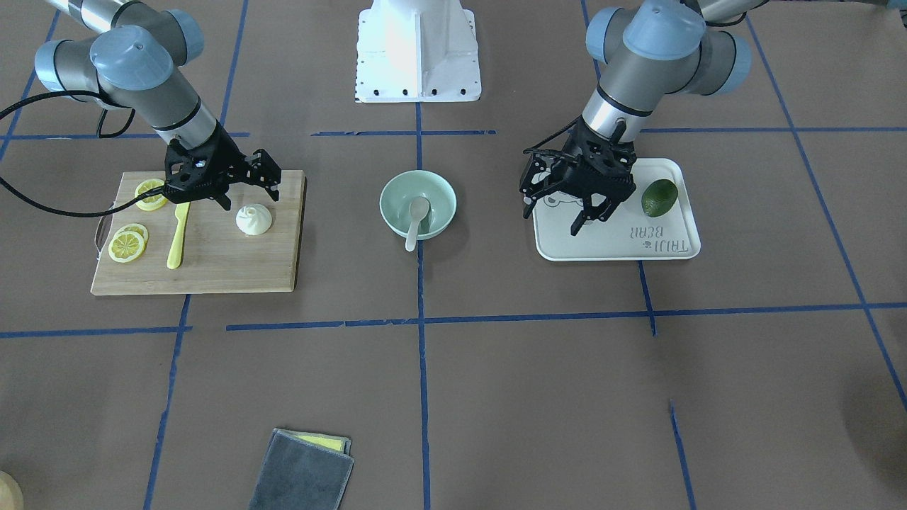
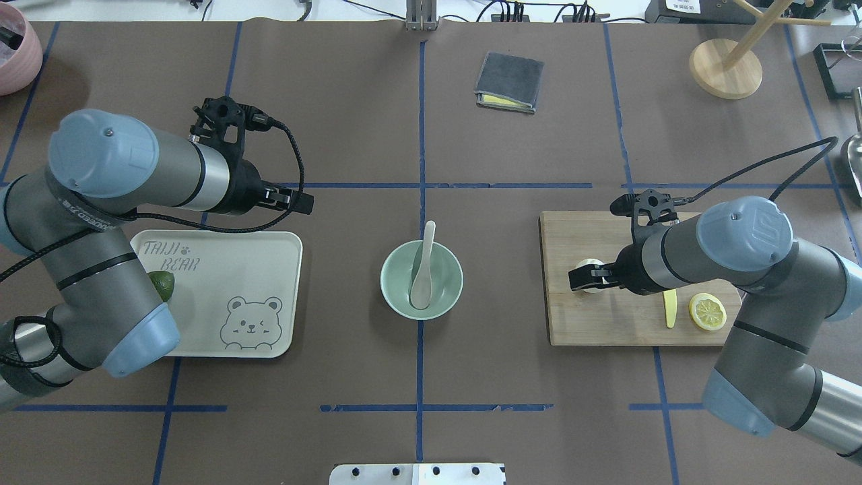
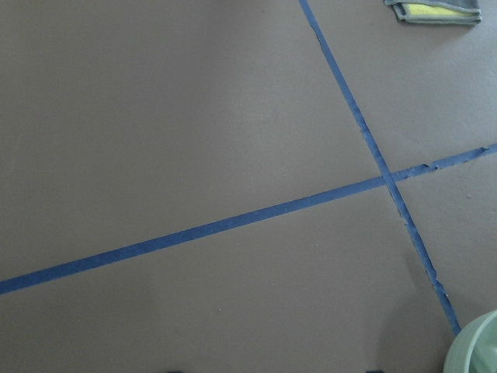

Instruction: Put spoon and bun in bowl

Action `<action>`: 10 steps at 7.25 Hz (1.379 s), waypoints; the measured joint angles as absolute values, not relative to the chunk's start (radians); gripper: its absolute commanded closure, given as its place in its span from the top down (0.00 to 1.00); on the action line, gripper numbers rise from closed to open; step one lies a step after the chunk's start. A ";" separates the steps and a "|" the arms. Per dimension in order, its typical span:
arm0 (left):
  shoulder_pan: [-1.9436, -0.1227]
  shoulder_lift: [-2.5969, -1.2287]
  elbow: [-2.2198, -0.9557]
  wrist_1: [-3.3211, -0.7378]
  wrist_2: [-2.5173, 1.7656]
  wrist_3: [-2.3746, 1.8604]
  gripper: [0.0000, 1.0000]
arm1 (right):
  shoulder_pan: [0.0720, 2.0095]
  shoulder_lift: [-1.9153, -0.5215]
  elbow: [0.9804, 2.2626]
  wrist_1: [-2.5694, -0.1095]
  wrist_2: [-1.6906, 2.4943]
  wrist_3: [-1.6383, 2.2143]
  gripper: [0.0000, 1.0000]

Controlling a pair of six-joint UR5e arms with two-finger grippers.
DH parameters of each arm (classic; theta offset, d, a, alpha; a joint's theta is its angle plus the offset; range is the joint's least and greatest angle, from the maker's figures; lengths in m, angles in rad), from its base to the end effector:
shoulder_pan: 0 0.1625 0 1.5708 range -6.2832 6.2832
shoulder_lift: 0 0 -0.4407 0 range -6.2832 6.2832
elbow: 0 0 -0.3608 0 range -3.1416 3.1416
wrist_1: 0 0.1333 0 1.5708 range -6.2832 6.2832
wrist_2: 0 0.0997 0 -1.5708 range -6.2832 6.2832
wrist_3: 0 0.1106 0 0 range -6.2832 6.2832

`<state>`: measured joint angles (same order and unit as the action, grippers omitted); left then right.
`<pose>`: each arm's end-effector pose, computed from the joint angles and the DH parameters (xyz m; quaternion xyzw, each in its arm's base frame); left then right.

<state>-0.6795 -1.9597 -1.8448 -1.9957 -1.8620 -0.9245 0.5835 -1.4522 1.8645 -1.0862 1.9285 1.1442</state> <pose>0.3964 -0.4508 0.3092 0.2172 0.4800 0.0610 0.8478 -0.3868 -0.3687 0.4423 0.0661 -0.4509 -0.0074 0.8901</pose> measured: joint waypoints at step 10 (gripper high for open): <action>-0.680 -1.959 -1.844 -1.996 -1.860 -0.929 0.84 | 0.581 -1.386 1.806 -1.088 1.878 1.145 0.35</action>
<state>-0.6795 -1.9588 -1.8438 -1.9957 -1.8603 -0.9289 0.5812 -1.3864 1.8056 -1.0879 1.8783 1.1453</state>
